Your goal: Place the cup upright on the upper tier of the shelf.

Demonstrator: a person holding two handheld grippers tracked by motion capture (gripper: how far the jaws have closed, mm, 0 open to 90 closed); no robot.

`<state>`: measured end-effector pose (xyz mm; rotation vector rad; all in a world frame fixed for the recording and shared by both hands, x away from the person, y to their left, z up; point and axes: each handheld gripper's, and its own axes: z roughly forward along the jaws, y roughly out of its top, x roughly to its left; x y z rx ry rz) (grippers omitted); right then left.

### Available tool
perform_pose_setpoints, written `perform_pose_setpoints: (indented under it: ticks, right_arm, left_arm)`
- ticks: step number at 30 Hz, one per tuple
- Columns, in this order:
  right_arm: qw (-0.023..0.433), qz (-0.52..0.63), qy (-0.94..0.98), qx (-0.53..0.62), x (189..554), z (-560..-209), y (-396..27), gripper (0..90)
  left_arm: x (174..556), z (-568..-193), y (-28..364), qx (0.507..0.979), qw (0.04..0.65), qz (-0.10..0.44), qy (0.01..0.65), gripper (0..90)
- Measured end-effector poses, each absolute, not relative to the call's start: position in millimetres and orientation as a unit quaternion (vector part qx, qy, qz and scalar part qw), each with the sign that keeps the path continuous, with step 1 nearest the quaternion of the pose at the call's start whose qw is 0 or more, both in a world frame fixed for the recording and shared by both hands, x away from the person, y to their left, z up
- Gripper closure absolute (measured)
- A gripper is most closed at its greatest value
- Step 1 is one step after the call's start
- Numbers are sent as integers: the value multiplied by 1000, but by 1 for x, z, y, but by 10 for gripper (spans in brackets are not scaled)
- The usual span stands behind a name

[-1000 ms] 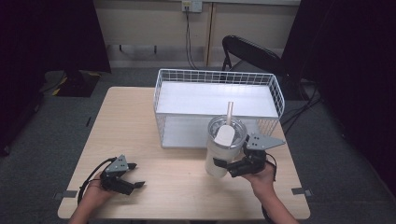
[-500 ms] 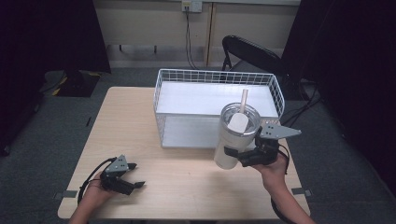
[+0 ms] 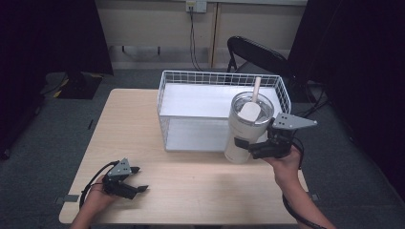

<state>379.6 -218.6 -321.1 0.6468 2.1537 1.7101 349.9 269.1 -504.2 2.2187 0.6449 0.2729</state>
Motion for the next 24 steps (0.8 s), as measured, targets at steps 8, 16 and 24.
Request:
perform_pose_setpoints:
  ticks: [8,16,24]
  right_arm:
    - [162,598,750,232,386,-304,-219,100]
    - [170,592,751,238,391,-287,-220,99]
    - [178,593,748,240,398,-266,-221,99]
  left_arm:
    - [350,-504,269,876,396,108,254,189]
    - [350,-504,269,876,396,108,254,189]
    - [350,-504,269,876,396,108,254,189]
